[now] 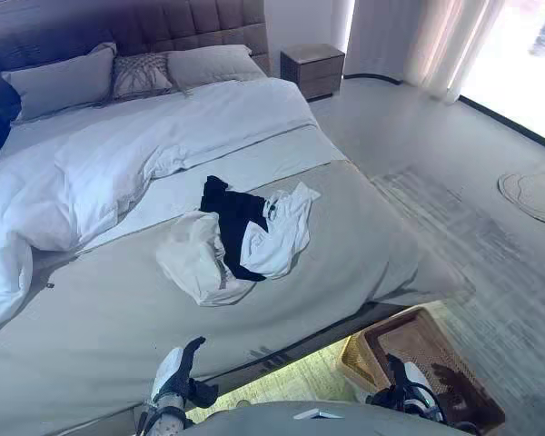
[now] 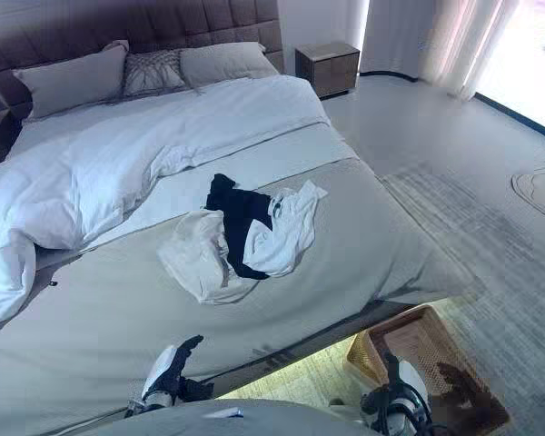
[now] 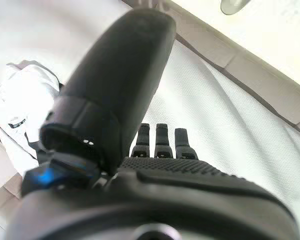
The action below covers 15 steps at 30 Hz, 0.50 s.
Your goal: Pick up the clothes from the bed and place them into the basket
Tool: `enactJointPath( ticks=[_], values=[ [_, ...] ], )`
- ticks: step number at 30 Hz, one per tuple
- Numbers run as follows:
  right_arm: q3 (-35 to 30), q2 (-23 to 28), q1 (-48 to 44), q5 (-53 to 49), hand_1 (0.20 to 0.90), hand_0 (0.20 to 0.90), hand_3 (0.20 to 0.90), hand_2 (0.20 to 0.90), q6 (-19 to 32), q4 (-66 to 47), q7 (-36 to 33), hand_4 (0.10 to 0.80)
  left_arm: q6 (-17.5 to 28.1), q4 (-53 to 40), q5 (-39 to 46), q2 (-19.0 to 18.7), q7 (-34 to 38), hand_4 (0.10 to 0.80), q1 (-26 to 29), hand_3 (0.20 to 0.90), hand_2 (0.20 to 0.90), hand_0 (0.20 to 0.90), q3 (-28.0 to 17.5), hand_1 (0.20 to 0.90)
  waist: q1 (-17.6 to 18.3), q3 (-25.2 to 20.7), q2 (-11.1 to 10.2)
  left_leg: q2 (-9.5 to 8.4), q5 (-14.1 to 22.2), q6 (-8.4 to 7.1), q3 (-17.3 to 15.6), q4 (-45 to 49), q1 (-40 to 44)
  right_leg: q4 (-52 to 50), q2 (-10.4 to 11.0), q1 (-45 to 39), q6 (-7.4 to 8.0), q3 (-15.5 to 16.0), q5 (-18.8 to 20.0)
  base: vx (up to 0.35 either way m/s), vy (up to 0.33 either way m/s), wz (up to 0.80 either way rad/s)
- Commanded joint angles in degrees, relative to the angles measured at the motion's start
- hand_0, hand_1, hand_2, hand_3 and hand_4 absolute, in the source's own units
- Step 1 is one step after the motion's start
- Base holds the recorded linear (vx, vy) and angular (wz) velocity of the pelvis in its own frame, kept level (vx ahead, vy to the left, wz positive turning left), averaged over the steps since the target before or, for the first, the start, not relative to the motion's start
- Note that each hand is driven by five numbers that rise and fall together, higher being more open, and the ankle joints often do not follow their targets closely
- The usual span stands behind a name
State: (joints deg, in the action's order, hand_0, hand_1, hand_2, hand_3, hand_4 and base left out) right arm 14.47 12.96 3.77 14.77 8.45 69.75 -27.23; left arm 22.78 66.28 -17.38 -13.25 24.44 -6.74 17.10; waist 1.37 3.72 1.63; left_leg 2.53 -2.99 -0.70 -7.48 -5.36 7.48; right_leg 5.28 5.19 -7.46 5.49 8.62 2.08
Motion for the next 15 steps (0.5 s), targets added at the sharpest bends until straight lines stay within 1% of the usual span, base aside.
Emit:
enactJointPath(
  ticks=[1, 5, 8, 10, 13, 15],
  values=[
    [1.0, -0.1, -5.0, 0.3, 0.9, 0.9, 0.9, 0.9, 1.7, 0.2, -2.2, 0.8, 2.8, 0.8, 1.4, -0.5, 0.7, 0.8, 5.3, 0.9, 0.9, 0.9, -0.2, 0.9, -0.9, 2.0, -0.9, -1.52, 7.7, 0.8, 0.8, 3.1, 1.6, -6.8, 0.2, 0.9, -0.1, 1.6, -5.2, 0.0, 0.0, 0.0],
    [0.8, -0.3, -5.1, -0.7, 0.9, 0.9, 0.9, 0.9, 1.3, 0.6, -1.3, 0.8, 2.8, 0.9, 1.7, -0.8, -0.2, 0.8, 5.5, 0.9, 0.9, 0.9, -0.3, 0.9, -1.0, 2.1, -0.8, -1.55, 7.7, 0.81, 0.8, 3.1, 1.5, -6.8, 0.2, 0.9, -0.1, 1.8, -5.2, 0.0, 0.0, 0.0],
    [0.7, -0.7, -5.1, -1.9, 0.9, 0.9, 0.9, 0.9, 1.9, 0.9, -0.2, 0.8, 3.4, 0.7, 1.4, -0.9, -1.3, 0.8, 5.6, 0.9, 0.9, 0.9, -0.1, 0.9, -1.0, 2.3, -0.8, -1.63, 7.5, 0.77, 0.8, 2.9, 1.5, -6.6, 0.2, 0.9, -0.08, 1.9, -5.1, 0.0, 0.0, 0.0],
    [0.7, -0.4, -5.0, -0.7, 0.9, 0.9, 0.9, 0.9, 3.5, 0.6, -3.1, 0.8, 3.8, 0.6, 1.1, -1.0, -1.5, 0.8, 5.6, 0.9, 0.9, 0.9, 0.2, 0.9, -1.1, 2.4, -0.8, -1.58, 7.5, 0.73, 0.9, 2.8, 1.5, -6.5, 0.2, 0.9, -0.06, 2.0, -5.1, 0.0, 0.0, 0.0],
    [0.4, -0.3, -4.9, -2.7, 0.9, 0.9, 0.9, 0.9, 4.6, 0.1, -3.6, 0.8, 3.6, 0.0, 1.6, -1.0, -1.1, 0.8, 5.5, 0.9, 0.9, 0.9, 0.4, 0.9, -0.9, 2.5, -0.6, -1.56, 7.3, 0.72, 0.7, 2.6, 1.4, -6.5, 0.2, 1.1, 0.04, 2.0, -4.9, 0.0, 0.0, 0.0],
    [-0.3, -0.3, -4.7, -3.4, 0.9, 0.9, 0.9, 0.9, 6.5, -0.4, -6.3, 0.8, 4.0, 0.1, 2.1, -0.9, -1.0, 0.8, 5.4, 0.9, 0.9, 0.9, 0.2, 0.9, -0.7, 2.6, -0.4, -1.6, 7.3, 0.77, 0.6, 2.6, 1.4, -6.6, 0.2, 1.3, 0.05, 1.9, -5.0, 0.0, 0.0, 0.0]
  ],
)
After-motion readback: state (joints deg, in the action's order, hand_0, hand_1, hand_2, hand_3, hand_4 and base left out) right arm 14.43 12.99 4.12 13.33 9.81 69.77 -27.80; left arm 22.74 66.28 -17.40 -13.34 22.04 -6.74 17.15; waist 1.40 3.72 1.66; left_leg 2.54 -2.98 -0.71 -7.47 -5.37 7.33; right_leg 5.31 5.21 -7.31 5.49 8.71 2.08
